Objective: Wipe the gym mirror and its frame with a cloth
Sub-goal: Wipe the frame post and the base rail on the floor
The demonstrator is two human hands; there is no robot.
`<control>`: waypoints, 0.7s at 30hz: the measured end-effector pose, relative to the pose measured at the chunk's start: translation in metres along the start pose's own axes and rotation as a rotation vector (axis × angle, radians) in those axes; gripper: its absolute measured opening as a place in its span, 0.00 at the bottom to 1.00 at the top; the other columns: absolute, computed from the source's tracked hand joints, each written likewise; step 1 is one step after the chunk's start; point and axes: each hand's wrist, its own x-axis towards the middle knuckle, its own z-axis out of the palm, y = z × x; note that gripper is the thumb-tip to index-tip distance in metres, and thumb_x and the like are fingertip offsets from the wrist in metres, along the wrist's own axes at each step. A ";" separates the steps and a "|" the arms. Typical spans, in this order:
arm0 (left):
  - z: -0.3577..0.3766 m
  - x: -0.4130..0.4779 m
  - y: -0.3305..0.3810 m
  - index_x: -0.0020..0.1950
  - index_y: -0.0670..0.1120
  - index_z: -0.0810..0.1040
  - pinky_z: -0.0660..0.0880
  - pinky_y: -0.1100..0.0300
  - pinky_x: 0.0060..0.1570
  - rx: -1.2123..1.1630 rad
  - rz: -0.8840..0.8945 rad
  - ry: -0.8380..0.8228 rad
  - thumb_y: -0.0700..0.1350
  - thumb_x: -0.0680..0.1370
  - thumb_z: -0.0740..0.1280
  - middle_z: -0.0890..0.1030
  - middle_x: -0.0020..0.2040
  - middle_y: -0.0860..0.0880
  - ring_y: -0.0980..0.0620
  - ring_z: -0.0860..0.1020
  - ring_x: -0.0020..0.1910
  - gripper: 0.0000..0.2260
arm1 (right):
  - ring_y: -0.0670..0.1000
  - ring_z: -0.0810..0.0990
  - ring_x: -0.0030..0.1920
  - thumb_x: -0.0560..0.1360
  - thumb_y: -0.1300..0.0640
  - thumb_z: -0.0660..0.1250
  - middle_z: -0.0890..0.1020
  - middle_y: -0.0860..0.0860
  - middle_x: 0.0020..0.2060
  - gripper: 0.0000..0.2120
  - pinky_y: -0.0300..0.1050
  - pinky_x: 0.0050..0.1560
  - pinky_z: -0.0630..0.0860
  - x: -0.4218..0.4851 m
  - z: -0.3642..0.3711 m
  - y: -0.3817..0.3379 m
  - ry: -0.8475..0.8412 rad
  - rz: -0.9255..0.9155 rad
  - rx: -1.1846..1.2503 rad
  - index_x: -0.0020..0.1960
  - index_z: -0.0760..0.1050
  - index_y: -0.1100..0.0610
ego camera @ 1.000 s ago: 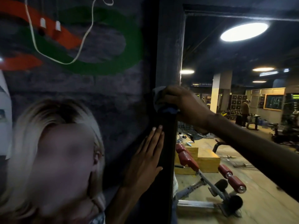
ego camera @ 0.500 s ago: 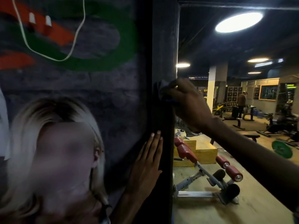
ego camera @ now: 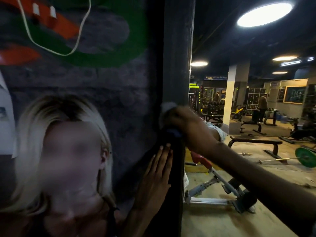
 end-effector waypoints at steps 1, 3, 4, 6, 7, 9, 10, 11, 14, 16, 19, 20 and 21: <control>0.002 -0.001 0.000 0.82 0.39 0.63 0.57 0.48 0.77 0.002 -0.001 -0.003 0.59 0.60 0.83 0.58 0.83 0.39 0.42 0.58 0.82 0.57 | 0.56 0.74 0.58 0.76 0.57 0.67 0.77 0.55 0.58 0.14 0.59 0.49 0.78 -0.007 0.004 -0.005 -0.098 -0.113 -0.023 0.61 0.81 0.56; 0.005 -0.006 0.001 0.81 0.38 0.63 0.58 0.48 0.76 0.019 0.000 -0.002 0.57 0.61 0.83 0.58 0.83 0.39 0.41 0.59 0.82 0.55 | 0.53 0.72 0.57 0.74 0.59 0.69 0.77 0.54 0.58 0.14 0.56 0.48 0.79 -0.009 -0.003 -0.003 -0.122 -0.159 -0.018 0.59 0.82 0.55; 0.005 -0.007 0.002 0.81 0.38 0.63 0.58 0.47 0.76 0.026 0.001 0.000 0.57 0.61 0.82 0.57 0.83 0.39 0.40 0.59 0.82 0.55 | 0.54 0.72 0.57 0.72 0.64 0.73 0.77 0.55 0.57 0.17 0.55 0.49 0.80 -0.006 -0.008 0.002 -0.043 -0.103 -0.021 0.60 0.82 0.57; 0.004 -0.009 0.004 0.82 0.38 0.62 0.58 0.48 0.76 0.025 -0.004 0.002 0.56 0.61 0.83 0.56 0.84 0.40 0.41 0.59 0.82 0.56 | 0.56 0.74 0.58 0.71 0.64 0.76 0.76 0.56 0.58 0.19 0.53 0.50 0.80 0.001 -0.020 0.011 0.152 0.026 -0.059 0.61 0.80 0.58; 0.004 -0.010 0.005 0.82 0.38 0.61 0.58 0.48 0.77 0.018 -0.011 0.001 0.56 0.60 0.83 0.56 0.84 0.40 0.41 0.58 0.82 0.56 | 0.56 0.75 0.59 0.74 0.60 0.73 0.77 0.56 0.59 0.17 0.50 0.52 0.78 0.002 -0.022 0.015 0.221 0.069 -0.063 0.62 0.80 0.58; 0.003 -0.010 0.008 0.82 0.39 0.61 0.58 0.48 0.79 0.010 -0.027 -0.004 0.58 0.60 0.83 0.55 0.84 0.40 0.41 0.58 0.82 0.58 | 0.56 0.73 0.60 0.76 0.52 0.68 0.77 0.55 0.59 0.16 0.46 0.55 0.74 0.002 -0.020 0.015 0.244 0.115 -0.024 0.62 0.81 0.55; 0.002 -0.010 0.009 0.82 0.39 0.60 0.59 0.48 0.79 0.007 -0.032 -0.002 0.58 0.60 0.83 0.55 0.84 0.40 0.42 0.58 0.82 0.58 | 0.56 0.72 0.61 0.77 0.49 0.66 0.76 0.55 0.60 0.17 0.45 0.55 0.73 -0.001 -0.015 0.013 0.208 0.115 -0.013 0.63 0.81 0.54; 0.001 -0.010 0.010 0.82 0.39 0.61 0.59 0.48 0.79 0.002 -0.034 -0.001 0.58 0.60 0.84 0.56 0.84 0.40 0.42 0.58 0.82 0.58 | 0.56 0.71 0.62 0.77 0.47 0.64 0.75 0.54 0.62 0.18 0.45 0.55 0.73 -0.006 -0.009 0.010 0.179 0.107 -0.019 0.64 0.81 0.53; 0.001 -0.010 0.011 0.82 0.39 0.61 0.64 0.48 0.78 0.001 -0.038 0.007 0.58 0.60 0.84 0.56 0.84 0.40 0.42 0.59 0.82 0.58 | 0.54 0.70 0.61 0.78 0.50 0.66 0.74 0.51 0.62 0.17 0.46 0.52 0.74 -0.015 -0.001 0.007 0.193 0.106 -0.013 0.65 0.81 0.52; 0.001 -0.010 0.012 0.82 0.39 0.60 0.64 0.47 0.77 0.003 -0.046 -0.008 0.58 0.61 0.83 0.55 0.84 0.40 0.41 0.58 0.82 0.58 | 0.53 0.71 0.59 0.75 0.55 0.72 0.77 0.50 0.59 0.18 0.47 0.51 0.75 -0.018 0.003 0.004 0.183 0.100 0.015 0.65 0.80 0.53; 0.002 -0.012 0.014 0.83 0.39 0.59 0.62 0.48 0.78 0.008 -0.059 -0.008 0.58 0.61 0.83 0.55 0.84 0.40 0.42 0.57 0.83 0.58 | 0.53 0.70 0.58 0.74 0.56 0.70 0.77 0.50 0.59 0.19 0.45 0.51 0.73 -0.025 0.007 -0.002 0.040 -0.084 -0.024 0.64 0.81 0.54; 0.003 -0.014 0.015 0.83 0.39 0.59 0.61 0.49 0.78 0.008 -0.062 -0.002 0.58 0.61 0.83 0.55 0.84 0.40 0.42 0.57 0.83 0.58 | 0.53 0.70 0.58 0.74 0.57 0.70 0.77 0.51 0.59 0.19 0.47 0.50 0.74 -0.024 0.003 -0.002 0.017 -0.124 -0.047 0.64 0.81 0.55; 0.004 -0.016 0.016 0.83 0.39 0.59 0.60 0.49 0.78 0.007 -0.063 0.005 0.58 0.61 0.83 0.55 0.84 0.40 0.42 0.57 0.83 0.58 | 0.54 0.70 0.58 0.74 0.58 0.70 0.78 0.53 0.59 0.19 0.49 0.49 0.76 -0.021 -0.002 0.001 0.034 -0.113 -0.071 0.64 0.81 0.55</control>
